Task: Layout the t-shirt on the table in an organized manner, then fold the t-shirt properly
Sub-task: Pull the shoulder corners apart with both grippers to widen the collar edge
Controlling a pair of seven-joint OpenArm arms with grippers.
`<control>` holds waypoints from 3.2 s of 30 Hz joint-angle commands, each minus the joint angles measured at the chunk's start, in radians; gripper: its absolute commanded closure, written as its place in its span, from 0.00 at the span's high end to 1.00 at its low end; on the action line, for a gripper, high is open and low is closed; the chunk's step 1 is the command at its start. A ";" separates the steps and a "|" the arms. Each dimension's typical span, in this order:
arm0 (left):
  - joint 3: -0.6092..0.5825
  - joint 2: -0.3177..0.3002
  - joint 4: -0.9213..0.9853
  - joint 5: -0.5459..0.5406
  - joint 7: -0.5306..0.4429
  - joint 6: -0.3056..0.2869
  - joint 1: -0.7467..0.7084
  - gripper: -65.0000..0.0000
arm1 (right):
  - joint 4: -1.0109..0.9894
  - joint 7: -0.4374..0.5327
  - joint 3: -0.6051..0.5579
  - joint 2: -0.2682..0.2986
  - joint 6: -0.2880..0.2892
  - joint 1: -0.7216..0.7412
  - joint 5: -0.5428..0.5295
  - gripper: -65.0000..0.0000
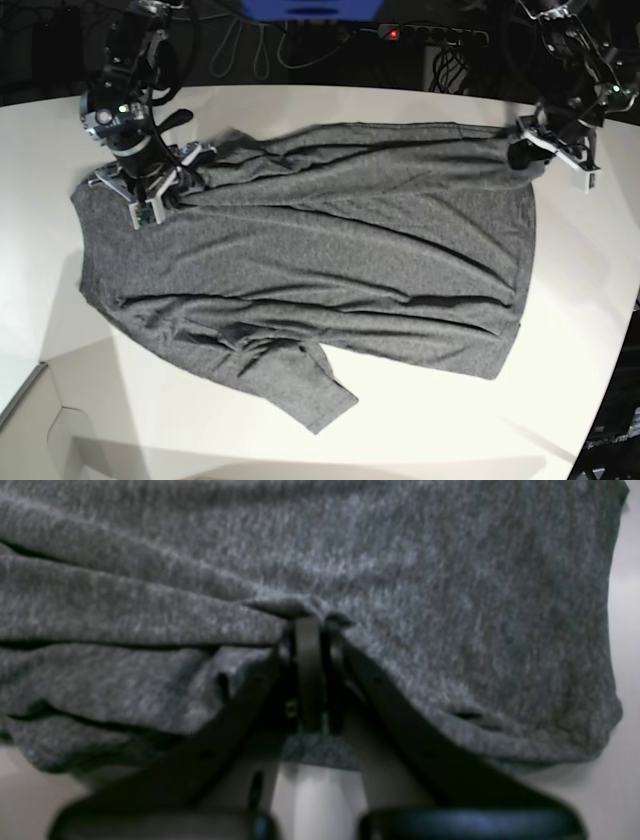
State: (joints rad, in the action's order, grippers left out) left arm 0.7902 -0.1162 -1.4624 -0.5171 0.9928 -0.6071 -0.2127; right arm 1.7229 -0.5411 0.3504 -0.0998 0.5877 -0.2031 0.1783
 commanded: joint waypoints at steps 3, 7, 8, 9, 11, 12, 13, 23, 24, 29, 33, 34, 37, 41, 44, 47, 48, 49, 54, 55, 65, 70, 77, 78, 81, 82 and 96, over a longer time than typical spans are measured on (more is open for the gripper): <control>-0.012 0.005 0.021 0.048 0.021 0.006 -0.012 0.07 | 0.021 0.020 -0.001 0.001 0.005 0.006 -0.012 0.00; -0.033 -0.003 0.009 0.048 -0.015 0.006 -0.023 0.01 | 0.033 0.020 0.000 0.002 0.005 0.006 -0.012 0.05; -0.024 -0.004 -0.001 0.048 -0.013 0.006 -0.023 0.00 | 0.047 0.020 0.000 0.007 0.005 -0.003 -0.012 0.09; -0.013 -0.018 -0.013 0.048 -0.013 0.006 -0.021 0.00 | 0.062 0.020 -0.003 0.010 0.005 -0.016 -0.012 0.15; -0.004 -0.033 -0.034 0.042 -0.010 0.006 -0.018 0.00 | 0.099 0.020 -0.003 0.008 0.005 -0.025 -0.012 0.24; -0.004 -0.035 -0.044 0.044 -0.010 0.006 -0.014 0.00 | 0.116 0.020 -0.003 0.005 0.005 -0.028 -0.012 0.29; -0.004 -0.046 -0.056 0.047 -0.010 0.006 -0.012 0.00 | 0.130 0.020 -0.003 0.004 0.005 -0.028 -0.012 0.32; -0.002 -0.099 -0.237 0.047 -0.010 0.006 -0.012 0.00 | 0.254 0.019 -0.126 0.001 0.005 -0.170 -0.012 0.51; -0.002 -0.101 -0.242 0.047 -0.010 0.006 -0.012 0.00 | 0.260 0.019 -0.152 0.001 0.005 -0.193 -0.012 0.52; -0.001 -0.124 -0.246 0.045 -0.018 0.006 -0.012 0.00 | 0.253 0.019 -0.247 0.002 0.005 -0.266 -0.012 0.55; -0.001 -0.141 -0.249 0.042 -0.013 0.006 0.006 0.00 | 0.253 0.019 -0.297 0.002 0.005 -0.292 -0.012 0.55; -0.001 -0.141 -0.257 0.047 -0.010 0.006 0.014 0.00 | 0.251 0.019 -0.307 0.002 0.004 -0.298 -0.012 0.55; -0.001 -0.141 -0.286 0.047 -0.009 0.006 0.014 0.00 | 0.237 0.019 -0.320 0.002 0.002 -0.312 -0.012 0.55; -0.001 -0.139 -0.294 0.047 -0.009 0.006 0.016 0.00 | 0.214 0.019 -0.343 0.001 0.001 -0.324 -0.012 0.55; -0.001 -0.139 -0.297 0.047 -0.009 0.006 0.016 0.00 | 0.202 0.022 -0.357 -0.010 0.001 -0.336 -0.012 0.55; -0.001 -0.139 -0.297 0.047 -0.009 0.006 0.016 0.00 | 0.200 0.023 -0.362 -0.021 0.001 -0.338 -0.012 0.55; -0.001 -0.139 -0.297 0.047 -0.009 0.006 0.016 0.00 | 0.199 0.025 -0.362 -0.022 0.001 -0.338 -0.013 0.55; -0.001 -0.139 -0.297 0.047 -0.009 0.006 0.016 0.00 | 0.191 0.028 -0.362 -0.030 0.001 -0.336 -0.013 0.55; -0.001 -0.139 -0.295 0.047 -0.009 0.006 0.016 0.00 | 0.147 0.029 -0.362 -0.039 0.001 -0.312 -0.013 0.55; -0.001 -0.139 -0.295 0.047 -0.009 0.006 0.016 0.00 | 0.133 0.029 -0.362 -0.041 0.001 -0.309 -0.013 0.55; -0.001 -0.139 -0.295 0.047 -0.009 0.006 0.016 0.00 | 0.096 0.031 -0.362 -0.042 0.001 -0.284 -0.013 0.50; -0.001 -0.139 -0.295 0.047 -0.009 0.006 0.014 0.00 | 0.098 0.031 -0.362 -0.042 0.001 -0.282 -0.013 0.15; -0.001 -0.139 -0.297 0.044 -0.009 0.006 0.014 0.00 | 0.131 0.029 -0.356 -0.039 0.001 -0.290 -0.013 0.00; -0.001 -0.141 -0.297 0.044 -0.009 0.006 0.014 0.00 | 0.150 0.028 -0.356 -0.039 0.001 -0.292 -0.013 0.00; -0.001 -0.141 -0.318 0.045 -0.009 0.006 0.014 0.00 | 0.216 0.022 -0.356 -0.036 0.001 -0.309 -0.013 0.00; 0.004 -0.141 -0.335 0.045 -0.009 0.006 0.006 0.00 | 0.239 0.022 -0.356 -0.035 0.001 -0.316 -0.013 0.00; 0.116 -0.136 -0.413 0.041 -0.009 0.005 -0.015 0.00 | 0.297 0.031 -0.304 -0.033 0.007 -0.322 -0.013 0.00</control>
State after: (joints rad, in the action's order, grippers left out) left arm 0.9005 -0.2352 -1.8633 -0.4644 1.0058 -0.6033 -0.2298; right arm 2.0010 -0.5335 0.0460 -0.1310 0.5907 -0.5247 0.1764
